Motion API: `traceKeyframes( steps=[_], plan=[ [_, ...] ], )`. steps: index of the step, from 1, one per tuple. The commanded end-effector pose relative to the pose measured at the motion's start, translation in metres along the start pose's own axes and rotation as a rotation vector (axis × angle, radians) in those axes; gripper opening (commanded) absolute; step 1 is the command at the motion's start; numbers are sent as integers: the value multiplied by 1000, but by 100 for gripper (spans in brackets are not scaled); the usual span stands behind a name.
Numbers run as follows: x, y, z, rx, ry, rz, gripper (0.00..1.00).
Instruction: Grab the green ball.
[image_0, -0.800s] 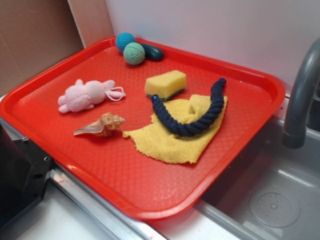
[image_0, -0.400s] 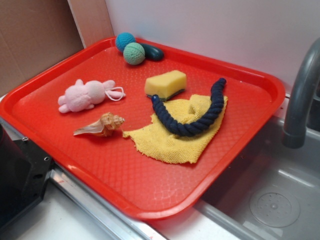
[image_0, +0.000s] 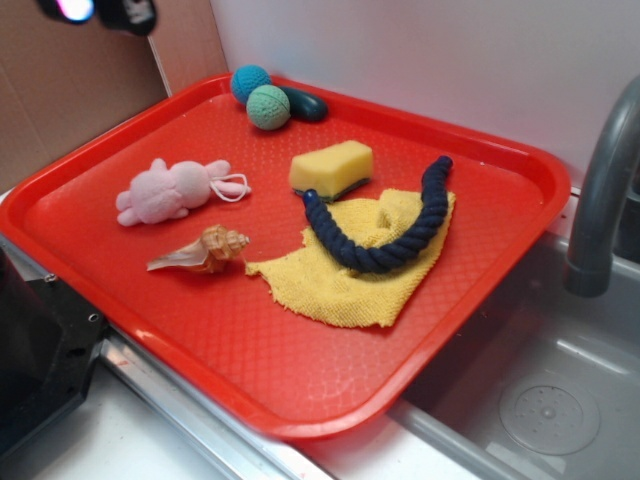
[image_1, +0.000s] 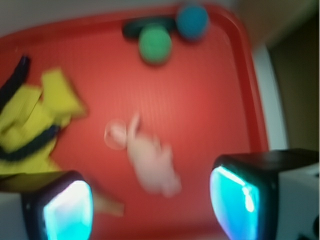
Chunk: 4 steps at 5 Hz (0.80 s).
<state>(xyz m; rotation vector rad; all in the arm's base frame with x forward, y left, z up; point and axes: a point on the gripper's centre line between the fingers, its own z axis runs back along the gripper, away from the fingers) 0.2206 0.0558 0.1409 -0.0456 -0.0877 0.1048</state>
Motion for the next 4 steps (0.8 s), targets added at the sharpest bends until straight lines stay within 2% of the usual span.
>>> traceKeyframes(
  steps=[1, 2, 4],
  plan=[
    [76, 2, -50, 32, -82, -73, 100],
    [88, 5, -71, 65, -97, -106, 100],
    [90, 10, -95, 107, -122, -169, 100]
  ],
)
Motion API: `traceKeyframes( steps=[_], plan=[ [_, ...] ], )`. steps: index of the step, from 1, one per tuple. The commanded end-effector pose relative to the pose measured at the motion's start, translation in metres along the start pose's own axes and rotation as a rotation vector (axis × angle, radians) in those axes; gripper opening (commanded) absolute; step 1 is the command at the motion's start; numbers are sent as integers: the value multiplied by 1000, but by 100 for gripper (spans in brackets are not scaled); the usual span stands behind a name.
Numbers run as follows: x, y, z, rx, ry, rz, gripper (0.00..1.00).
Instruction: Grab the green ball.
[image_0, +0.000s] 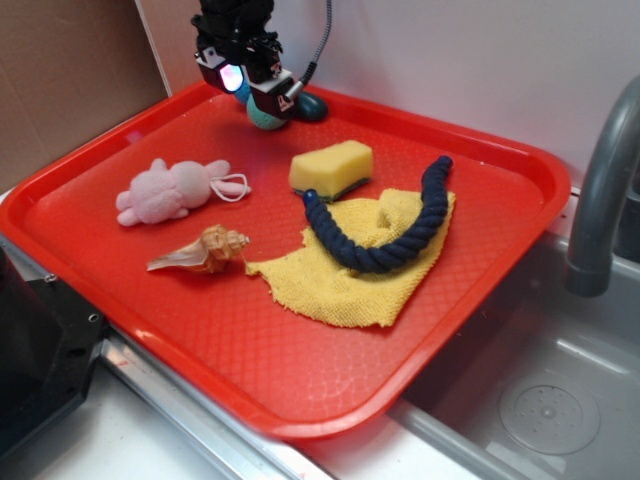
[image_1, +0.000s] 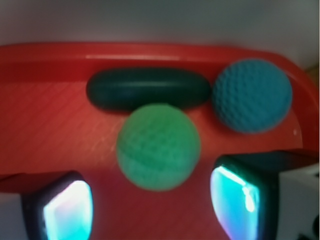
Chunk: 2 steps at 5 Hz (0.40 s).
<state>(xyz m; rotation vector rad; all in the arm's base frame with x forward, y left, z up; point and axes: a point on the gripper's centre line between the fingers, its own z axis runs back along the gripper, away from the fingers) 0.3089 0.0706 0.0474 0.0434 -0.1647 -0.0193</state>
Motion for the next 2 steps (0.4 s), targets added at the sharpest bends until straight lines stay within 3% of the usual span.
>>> traceKeyframes(
  steps=[1, 2],
  plan=[
    [11, 4, -3, 18, -39, -65, 100],
    [12, 3, -14, 13, -16, -76, 100]
  ],
)
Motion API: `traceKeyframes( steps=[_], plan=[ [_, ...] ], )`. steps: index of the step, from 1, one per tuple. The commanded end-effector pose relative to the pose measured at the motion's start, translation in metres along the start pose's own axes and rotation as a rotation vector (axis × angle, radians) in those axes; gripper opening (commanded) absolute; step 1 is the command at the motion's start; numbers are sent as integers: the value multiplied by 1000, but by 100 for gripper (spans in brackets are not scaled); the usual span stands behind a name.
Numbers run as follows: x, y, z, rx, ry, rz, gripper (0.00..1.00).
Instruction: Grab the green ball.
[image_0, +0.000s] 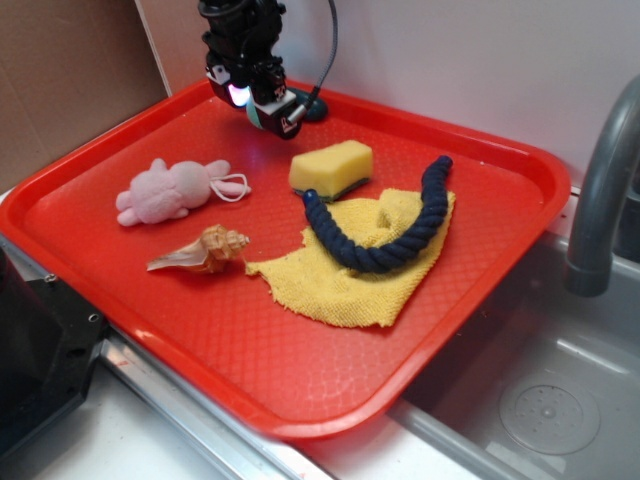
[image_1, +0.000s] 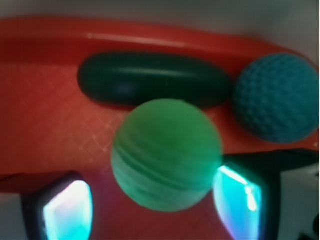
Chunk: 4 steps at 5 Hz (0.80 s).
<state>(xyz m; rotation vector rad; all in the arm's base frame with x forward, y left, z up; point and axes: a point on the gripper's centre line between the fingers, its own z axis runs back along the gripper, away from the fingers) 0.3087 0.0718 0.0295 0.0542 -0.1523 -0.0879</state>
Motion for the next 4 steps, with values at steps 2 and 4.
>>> traceKeyframes(
  steps=[2, 4],
  plan=[
    [15, -3, -6, 9, -12, 20, 0],
    [-2, -4, 40, 28, -47, 56, 0]
  ],
)
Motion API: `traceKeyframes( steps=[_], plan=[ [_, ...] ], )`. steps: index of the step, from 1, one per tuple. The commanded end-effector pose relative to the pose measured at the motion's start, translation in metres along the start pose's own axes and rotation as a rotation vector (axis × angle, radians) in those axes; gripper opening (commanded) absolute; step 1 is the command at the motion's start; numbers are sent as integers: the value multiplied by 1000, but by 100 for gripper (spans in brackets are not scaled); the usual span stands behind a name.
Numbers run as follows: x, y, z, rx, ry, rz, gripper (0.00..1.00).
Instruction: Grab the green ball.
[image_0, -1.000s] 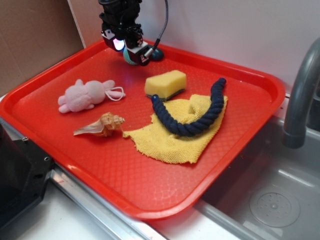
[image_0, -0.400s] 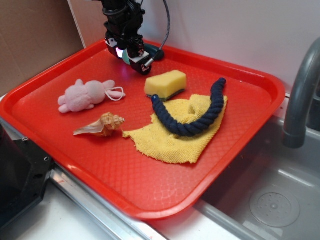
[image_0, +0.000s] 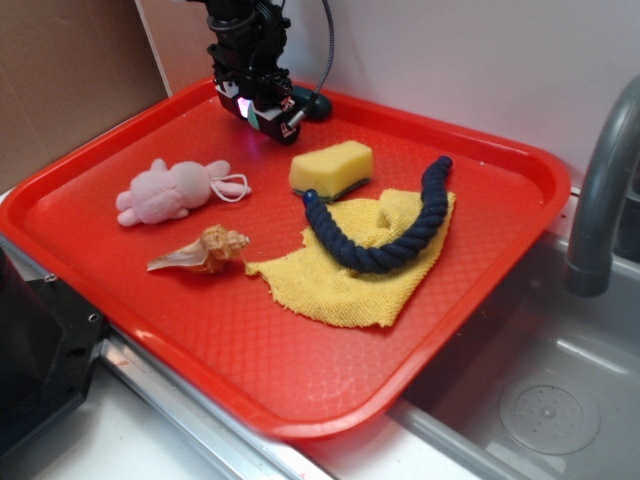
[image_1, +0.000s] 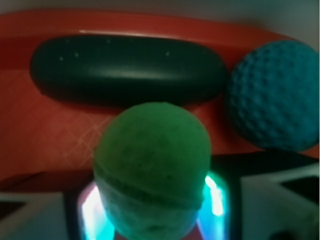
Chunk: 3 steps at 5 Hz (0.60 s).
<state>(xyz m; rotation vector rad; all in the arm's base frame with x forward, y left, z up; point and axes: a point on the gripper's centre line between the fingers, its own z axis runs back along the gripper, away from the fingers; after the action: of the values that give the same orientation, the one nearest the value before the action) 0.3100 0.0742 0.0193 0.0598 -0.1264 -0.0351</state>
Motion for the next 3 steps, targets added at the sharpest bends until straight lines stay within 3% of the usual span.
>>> traceKeyframes(
  steps=[1, 2, 3],
  plan=[
    [-40, -17, 106, -8, -80, 67, 0],
    [-75, -30, 162, -24, -87, 112, 0],
    [-83, -57, 207, 6, -60, 122, 0]
  ],
)
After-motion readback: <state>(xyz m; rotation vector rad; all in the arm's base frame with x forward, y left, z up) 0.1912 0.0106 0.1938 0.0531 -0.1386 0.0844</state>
